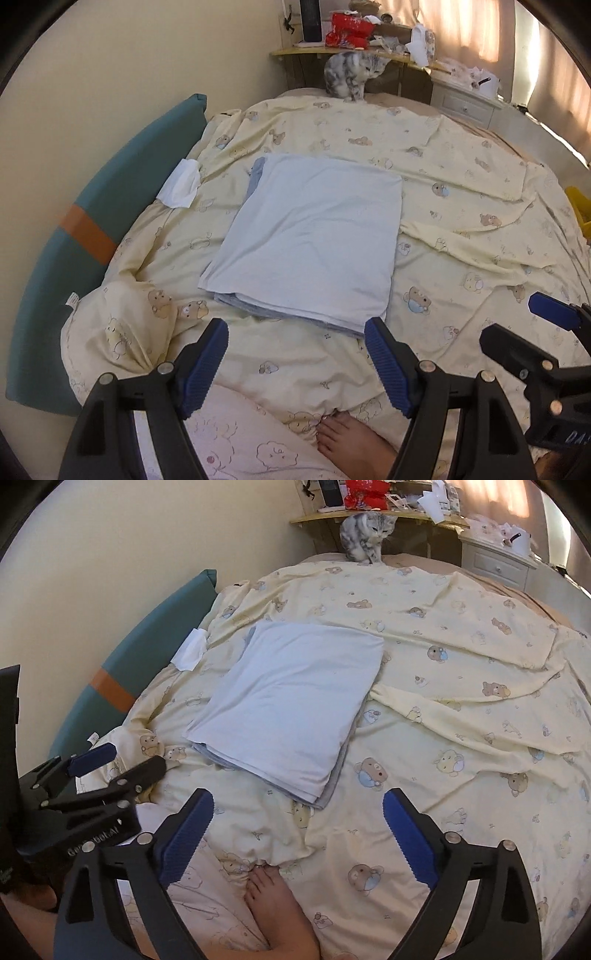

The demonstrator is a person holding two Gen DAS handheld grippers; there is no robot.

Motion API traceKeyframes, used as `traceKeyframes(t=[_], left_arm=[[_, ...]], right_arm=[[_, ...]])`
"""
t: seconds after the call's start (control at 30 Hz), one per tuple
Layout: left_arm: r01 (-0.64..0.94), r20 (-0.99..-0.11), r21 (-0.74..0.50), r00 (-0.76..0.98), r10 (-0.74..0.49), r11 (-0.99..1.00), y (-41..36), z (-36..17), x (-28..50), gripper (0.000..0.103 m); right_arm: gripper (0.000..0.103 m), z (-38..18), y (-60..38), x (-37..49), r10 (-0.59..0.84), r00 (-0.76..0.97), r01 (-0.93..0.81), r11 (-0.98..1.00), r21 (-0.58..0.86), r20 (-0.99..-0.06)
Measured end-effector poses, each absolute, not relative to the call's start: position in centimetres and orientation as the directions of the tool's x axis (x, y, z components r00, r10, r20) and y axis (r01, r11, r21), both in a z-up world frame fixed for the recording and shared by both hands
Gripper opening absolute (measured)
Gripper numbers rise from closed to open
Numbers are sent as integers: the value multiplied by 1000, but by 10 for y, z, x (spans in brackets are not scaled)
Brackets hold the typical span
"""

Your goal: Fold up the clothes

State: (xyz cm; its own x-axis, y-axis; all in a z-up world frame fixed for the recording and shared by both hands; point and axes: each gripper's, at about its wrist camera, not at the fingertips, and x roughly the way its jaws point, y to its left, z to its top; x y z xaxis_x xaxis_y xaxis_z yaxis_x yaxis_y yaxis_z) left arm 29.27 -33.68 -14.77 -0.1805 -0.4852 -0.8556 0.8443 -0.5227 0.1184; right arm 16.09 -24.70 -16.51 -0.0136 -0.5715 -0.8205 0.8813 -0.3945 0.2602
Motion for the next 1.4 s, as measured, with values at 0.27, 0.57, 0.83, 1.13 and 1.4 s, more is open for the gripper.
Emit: traceKeyframes(t=[0.27, 0.57, 0.83, 1.13, 1.4], left_arm=[[859, -854, 135, -152, -498, -494, -334, -148, 292, 77], [859, -840, 152, -149, -521, -490, -328, -142, 288, 77], [856, -839, 155, -149, -523, -493, -327, -141, 285, 77], [855, -837, 153, -154, -524, -495, -325, -140, 284, 77], [856, -837, 151, -155, -524, -495, -324, -139, 283, 77]], right_arm=[[96, -169, -246, 164, -554, -32, 901, -376, 216, -832], [96, -167, -238, 155, -551, -46, 897, -390, 209, -833], [96, -166, -234, 152, -552, -56, 893, -400, 206, -832], [96, -165, -231, 150, -553, -57, 888, -408, 211, -831], [96, -165, -232, 151, -554, -53, 890, -404, 213, -831]])
